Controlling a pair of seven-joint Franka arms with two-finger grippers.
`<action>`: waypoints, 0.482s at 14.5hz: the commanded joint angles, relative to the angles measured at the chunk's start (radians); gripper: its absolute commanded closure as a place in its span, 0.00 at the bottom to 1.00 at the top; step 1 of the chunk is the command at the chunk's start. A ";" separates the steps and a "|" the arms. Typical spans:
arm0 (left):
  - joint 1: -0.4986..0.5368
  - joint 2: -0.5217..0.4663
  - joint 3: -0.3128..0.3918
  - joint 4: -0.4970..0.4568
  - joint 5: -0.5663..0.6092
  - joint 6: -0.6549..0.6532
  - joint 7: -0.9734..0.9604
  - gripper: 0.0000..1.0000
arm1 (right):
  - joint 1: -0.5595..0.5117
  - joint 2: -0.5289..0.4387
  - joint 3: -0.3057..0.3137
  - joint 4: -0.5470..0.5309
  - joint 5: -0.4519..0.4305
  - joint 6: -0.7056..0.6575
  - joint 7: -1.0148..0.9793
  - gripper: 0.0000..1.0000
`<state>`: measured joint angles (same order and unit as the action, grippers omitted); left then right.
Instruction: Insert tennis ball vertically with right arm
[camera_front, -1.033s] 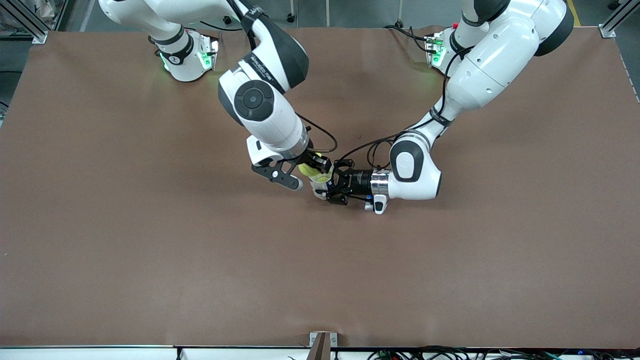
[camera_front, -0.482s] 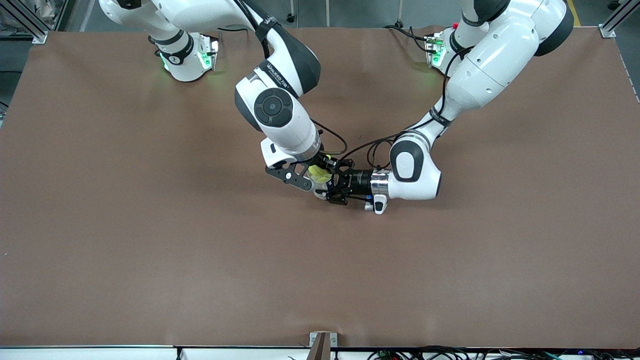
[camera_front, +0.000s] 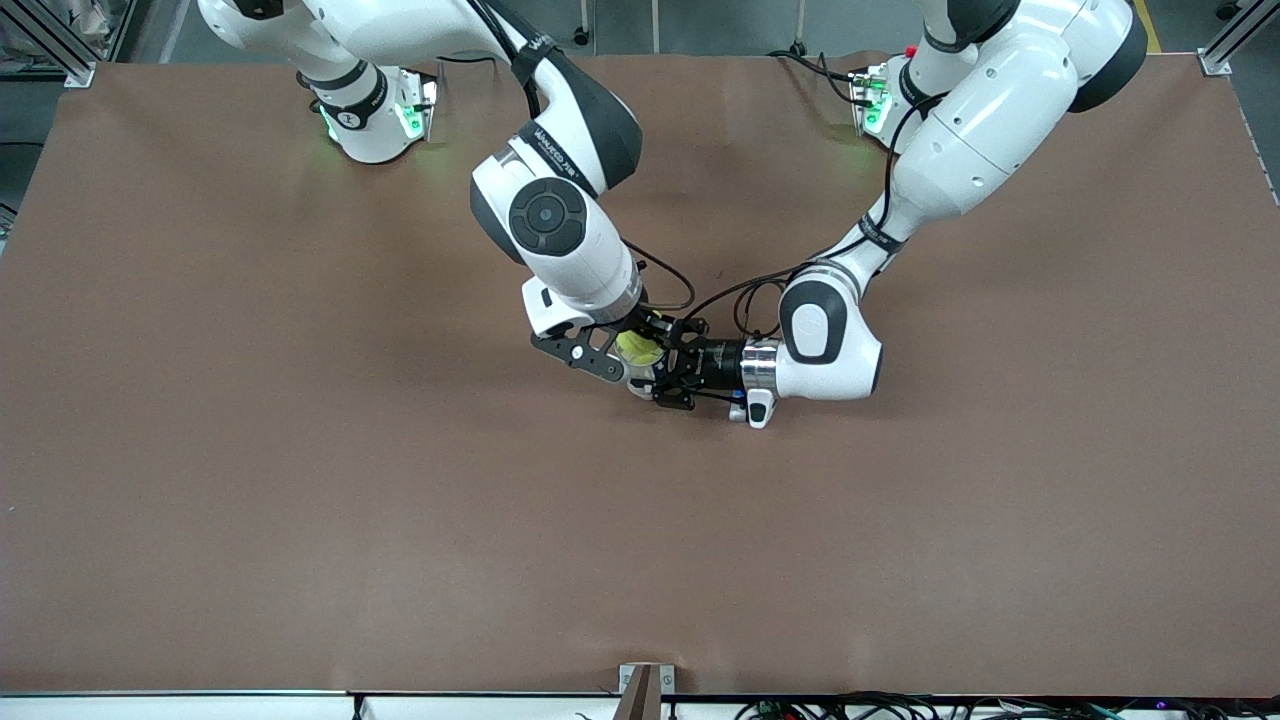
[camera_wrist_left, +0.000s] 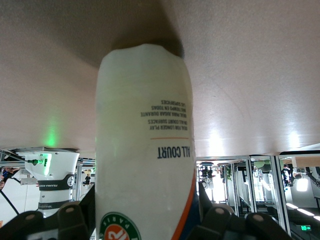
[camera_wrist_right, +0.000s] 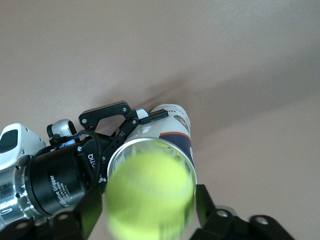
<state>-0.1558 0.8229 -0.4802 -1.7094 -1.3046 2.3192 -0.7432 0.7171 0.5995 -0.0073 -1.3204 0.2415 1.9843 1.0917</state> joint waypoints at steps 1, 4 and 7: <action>-0.011 0.004 0.000 0.004 -0.015 0.000 0.012 0.25 | 0.013 0.002 -0.014 0.021 -0.007 -0.012 0.011 0.00; -0.011 0.005 0.000 0.004 -0.015 0.000 0.012 0.25 | 0.002 -0.021 -0.017 0.020 -0.011 -0.045 0.004 0.00; -0.011 0.008 0.000 0.004 -0.015 0.002 0.012 0.25 | -0.037 -0.084 -0.019 0.013 -0.048 -0.189 -0.059 0.00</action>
<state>-0.1589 0.8232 -0.4805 -1.7096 -1.3046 2.3189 -0.7431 0.7118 0.5794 -0.0280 -1.2886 0.2234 1.8864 1.0787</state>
